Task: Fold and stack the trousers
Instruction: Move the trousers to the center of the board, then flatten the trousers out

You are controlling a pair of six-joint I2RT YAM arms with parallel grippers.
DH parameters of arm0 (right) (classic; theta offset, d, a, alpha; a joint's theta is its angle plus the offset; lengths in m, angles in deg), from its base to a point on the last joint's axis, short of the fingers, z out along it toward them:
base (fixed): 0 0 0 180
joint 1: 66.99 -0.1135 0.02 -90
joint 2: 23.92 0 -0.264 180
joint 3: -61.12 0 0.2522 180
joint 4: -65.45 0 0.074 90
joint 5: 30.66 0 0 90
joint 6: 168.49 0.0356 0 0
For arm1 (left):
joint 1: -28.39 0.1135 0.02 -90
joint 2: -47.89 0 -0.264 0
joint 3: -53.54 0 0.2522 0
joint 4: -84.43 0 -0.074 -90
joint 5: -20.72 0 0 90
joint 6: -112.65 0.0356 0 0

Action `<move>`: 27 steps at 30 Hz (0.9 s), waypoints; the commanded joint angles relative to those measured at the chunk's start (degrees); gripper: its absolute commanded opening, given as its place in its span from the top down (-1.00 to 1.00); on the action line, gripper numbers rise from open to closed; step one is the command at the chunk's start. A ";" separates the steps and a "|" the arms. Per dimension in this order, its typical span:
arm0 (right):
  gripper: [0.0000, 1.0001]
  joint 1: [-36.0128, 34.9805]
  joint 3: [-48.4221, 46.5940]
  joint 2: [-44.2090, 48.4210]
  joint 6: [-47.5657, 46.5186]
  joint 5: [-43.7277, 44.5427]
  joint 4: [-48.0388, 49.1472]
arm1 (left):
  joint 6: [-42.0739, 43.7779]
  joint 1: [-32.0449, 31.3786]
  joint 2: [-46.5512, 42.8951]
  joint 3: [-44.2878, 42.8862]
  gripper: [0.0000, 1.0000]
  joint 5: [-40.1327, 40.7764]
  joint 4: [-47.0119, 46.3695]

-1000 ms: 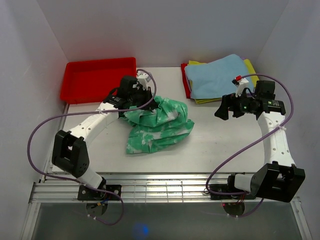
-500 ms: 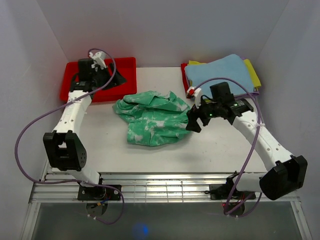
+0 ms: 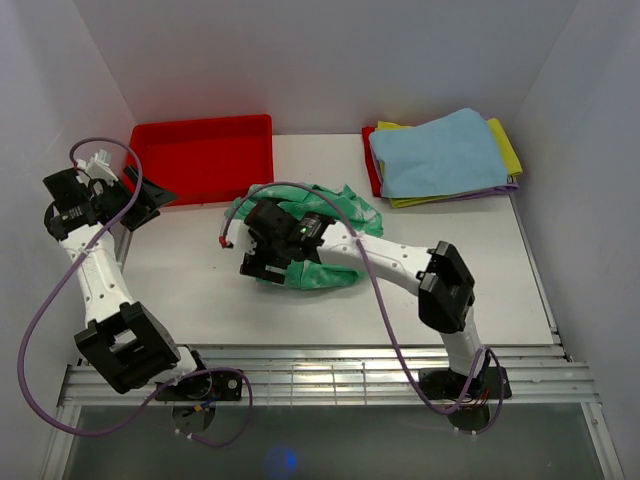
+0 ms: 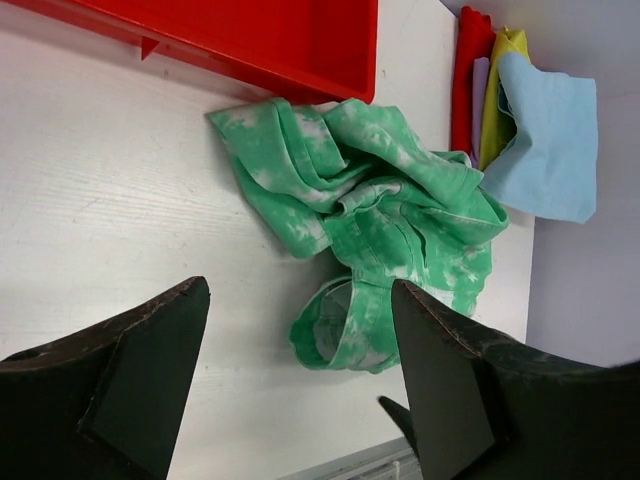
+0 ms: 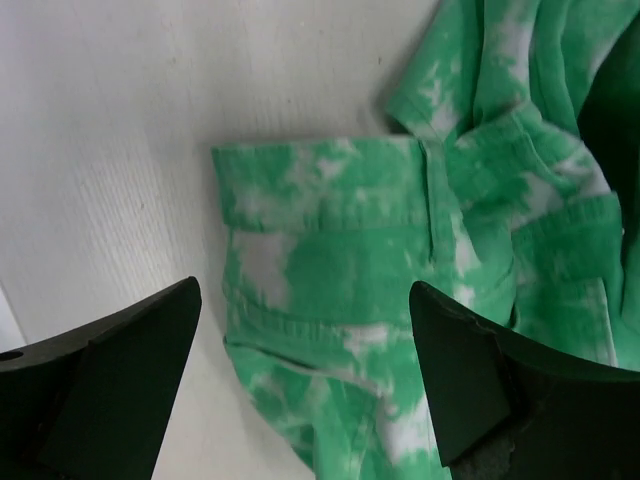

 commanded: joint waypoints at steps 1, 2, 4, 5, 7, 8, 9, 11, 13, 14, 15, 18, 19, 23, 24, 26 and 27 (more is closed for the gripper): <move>-0.80 -3.34 -5.84 -6.31 -0.84 10.89 -2.19 | 3.14 3.26 -0.95 -0.09 -0.68 -6.15 4.29; -0.80 -5.18 -5.58 -7.29 -1.11 11.94 -1.75 | 3.41 3.97 -0.60 -0.27 -0.69 -7.11 4.82; -0.80 -6.77 -5.75 -10.53 -1.29 14.85 -1.22 | 3.85 5.73 0.02 -0.97 -0.69 -7.82 5.17; -0.80 -6.78 -6.45 -11.86 -1.11 15.12 -1.30 | 3.93 6.25 0.28 -1.32 -0.69 -8.17 5.52; -0.86 -6.78 -7.42 -14.49 -0.93 16.35 -1.48 | 4.02 7.14 0.99 -2.11 -0.69 -9.14 5.62; -0.95 -6.78 -7.34 -14.86 -1.28 16.61 -1.22 | 4.11 7.40 1.16 -2.47 -0.69 -9.32 5.70; -0.90 -6.78 -7.25 -15.12 -1.55 16.79 -0.87 | 4.28 7.49 1.51 -2.73 -0.70 -9.32 5.79; -0.23 -6.69 -7.34 -14.60 -1.72 16.70 -0.78 | 4.64 7.58 1.69 -3.35 -0.68 -9.49 5.71; 0.54 -6.78 -7.51 -11.11 -1.46 14.25 -0.69 | 5.08 7.58 1.69 -3.44 -0.66 -9.67 5.27; 0.82 -6.69 -7.08 -8.91 -1.11 13.28 -0.25 | 5.43 7.58 1.60 -3.35 -0.62 -9.76 4.48; 0.84 -6.69 -5.51 -6.62 -1.02 12.23 1.49 | 6.13 7.49 1.60 -3.44 -0.59 -9.85 4.30; 0.85 -4.76 -2.08 5.50 -1.02 7.58 6.14 | 10.95 7.58 1.25 -4.14 -0.52 -9.06 4.21; 0.84 -3.28 -1.46 10.14 -1.02 6.95 5.90 | 12.53 7.58 0.99 -4.05 -0.50 -8.62 4.21; 0.84 5.41 4.17 20.36 -0.15 3.27 5.99 | 22.10 5.66 -1.29 -2.48 -0.48 -8.27 4.56; 0.84 7.44 4.70 22.21 -0.14 2.91 5.99 | 23.87 4.51 -1.73 -2.03 -0.48 -7.92 4.65; 0.84 13.94 5.14 27.40 -0.75 2.20 5.29 | 27.04 -0.47 -3.22 -0.89 -0.48 -4.77 4.48; 0.84 16.05 5.40 28.81 -1.19 0.89 5.29 | 29.31 -2.94 -3.67 0.42 -0.48 -3.10 4.13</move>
